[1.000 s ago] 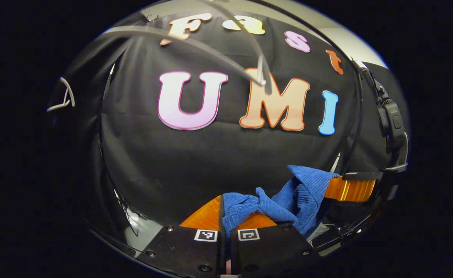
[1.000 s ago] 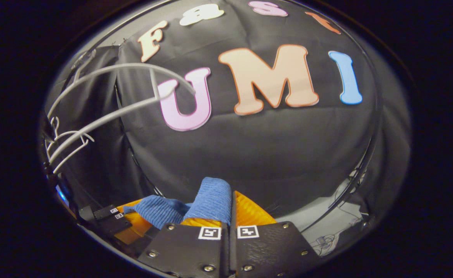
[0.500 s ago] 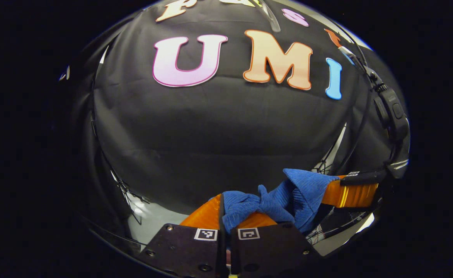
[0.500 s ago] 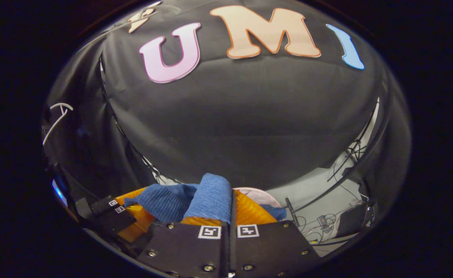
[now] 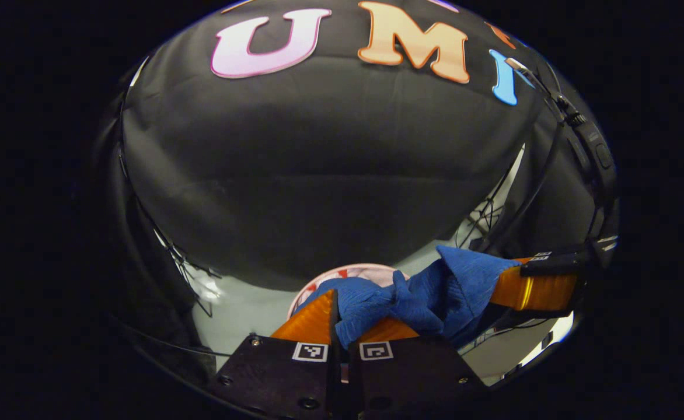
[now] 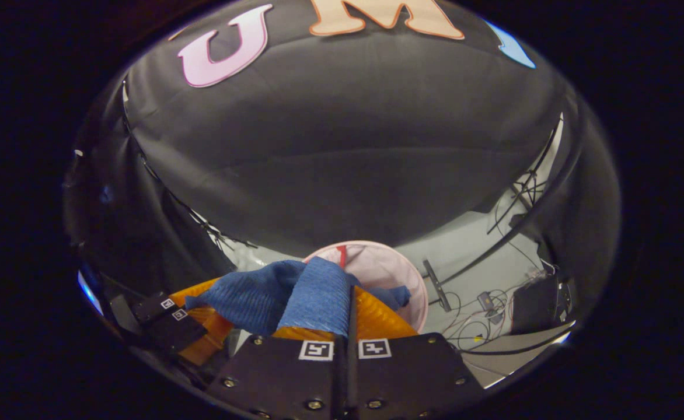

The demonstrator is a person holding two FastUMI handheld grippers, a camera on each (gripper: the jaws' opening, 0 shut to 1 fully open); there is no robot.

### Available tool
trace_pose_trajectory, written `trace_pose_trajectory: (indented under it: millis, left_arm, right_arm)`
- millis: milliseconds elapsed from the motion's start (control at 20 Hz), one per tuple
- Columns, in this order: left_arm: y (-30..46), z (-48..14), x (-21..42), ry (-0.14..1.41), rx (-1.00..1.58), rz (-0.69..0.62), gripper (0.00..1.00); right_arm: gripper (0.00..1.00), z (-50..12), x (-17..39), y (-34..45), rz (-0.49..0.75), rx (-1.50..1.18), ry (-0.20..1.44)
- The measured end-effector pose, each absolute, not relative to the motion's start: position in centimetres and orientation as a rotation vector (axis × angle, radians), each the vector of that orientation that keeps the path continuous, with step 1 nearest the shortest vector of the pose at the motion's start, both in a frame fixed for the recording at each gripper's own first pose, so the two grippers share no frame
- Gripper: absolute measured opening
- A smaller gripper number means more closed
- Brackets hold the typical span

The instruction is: Grasp the clothes on the hanger with both hands and then place them into the laundry hamper below.

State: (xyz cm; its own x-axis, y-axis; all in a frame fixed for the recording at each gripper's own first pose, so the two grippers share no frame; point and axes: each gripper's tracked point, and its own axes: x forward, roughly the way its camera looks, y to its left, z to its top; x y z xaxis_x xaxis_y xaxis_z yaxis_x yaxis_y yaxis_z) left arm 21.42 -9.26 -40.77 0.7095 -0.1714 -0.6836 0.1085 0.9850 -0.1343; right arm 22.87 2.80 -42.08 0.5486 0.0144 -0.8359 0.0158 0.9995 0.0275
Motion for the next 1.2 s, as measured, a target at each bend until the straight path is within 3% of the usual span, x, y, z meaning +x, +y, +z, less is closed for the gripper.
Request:
trace_pose_trajectory:
  millis: [500,700,750,800,850,1000,1150,1200]
  left_arm:
    - [-9.7,-46.0,19.7,0.956,-0.046,-0.162,0.07]
    - [-9.7,-46.5,18.4,1.007,-0.075,-0.149,0.13]
    - [-9.8,-45.9,18.1,0.997,-0.097,-0.148,0.10]
    - [-10.3,-45.0,18.0,1.000,-0.126,-0.156,0.29]
    - [-10.4,-44.2,17.6,1.001,-0.132,-0.149,0.46]
    - [-9.0,-42.8,16.5,0.990,-0.116,-0.103,0.99]
    - [-8.2,-40.0,15.5,0.933,-0.119,-0.046,0.95]
    - [-8.1,-38.7,15.1,0.902,-0.122,-0.028,0.98]
  right_arm:
    - [0.04,-46.1,20.7,2.3,-0.048,0.035,1.094]
    - [0.07,-44.9,20.0,3.2,0.005,0.046,1.111]
    - [0.09,-43.9,20.0,3.6,0.027,0.053,1.107]
    - [0.11,-43.0,20.4,3.5,0.040,0.057,1.089]
    - [0.25,-41.7,20.8,3.3,0.043,0.048,1.069]
    - [0.39,-38.6,20.5,3.0,0.064,0.032,1.004]
    - [0.94,-35.6,18.8,3.2,0.098,0.012,0.951]
    - [0.95,-34.8,18.0,2.9,0.103,0.000,0.940]
